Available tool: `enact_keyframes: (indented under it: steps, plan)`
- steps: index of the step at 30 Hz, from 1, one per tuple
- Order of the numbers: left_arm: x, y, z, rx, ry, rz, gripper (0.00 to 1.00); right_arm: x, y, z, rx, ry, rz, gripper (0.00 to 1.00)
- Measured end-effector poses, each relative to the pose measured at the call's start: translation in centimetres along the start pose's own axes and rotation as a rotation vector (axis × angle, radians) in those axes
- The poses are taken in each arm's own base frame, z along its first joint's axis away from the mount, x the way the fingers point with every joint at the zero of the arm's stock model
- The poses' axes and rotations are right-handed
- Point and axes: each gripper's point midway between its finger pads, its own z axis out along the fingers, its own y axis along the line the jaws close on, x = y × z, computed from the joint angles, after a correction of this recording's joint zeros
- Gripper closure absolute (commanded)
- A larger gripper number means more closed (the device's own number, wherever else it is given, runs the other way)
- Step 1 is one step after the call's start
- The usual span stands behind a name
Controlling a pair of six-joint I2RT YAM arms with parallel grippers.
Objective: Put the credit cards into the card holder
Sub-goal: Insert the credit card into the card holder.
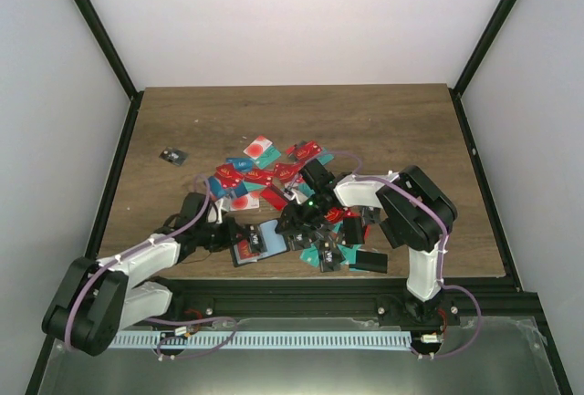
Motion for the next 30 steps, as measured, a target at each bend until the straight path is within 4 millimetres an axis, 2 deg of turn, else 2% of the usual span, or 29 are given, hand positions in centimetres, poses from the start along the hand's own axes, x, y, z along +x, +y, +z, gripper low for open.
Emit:
enact_keyframes:
  steps: [5,19,30]
  plan:
    - [0.0,0.4,0.4,-0.005,0.008,-0.011,0.96,0.0,0.0,0.0,-0.004,0.003,0.007,0.61]
    - [0.1,-0.3,0.5,0.033,0.019,-0.034,0.96,-0.1,-0.3,0.0,0.000,0.003,0.035,0.64]
    - [1.1,0.1,0.2,0.038,0.020,-0.044,0.96,-0.1,-0.4,0.1,0.003,0.001,0.070,0.64]
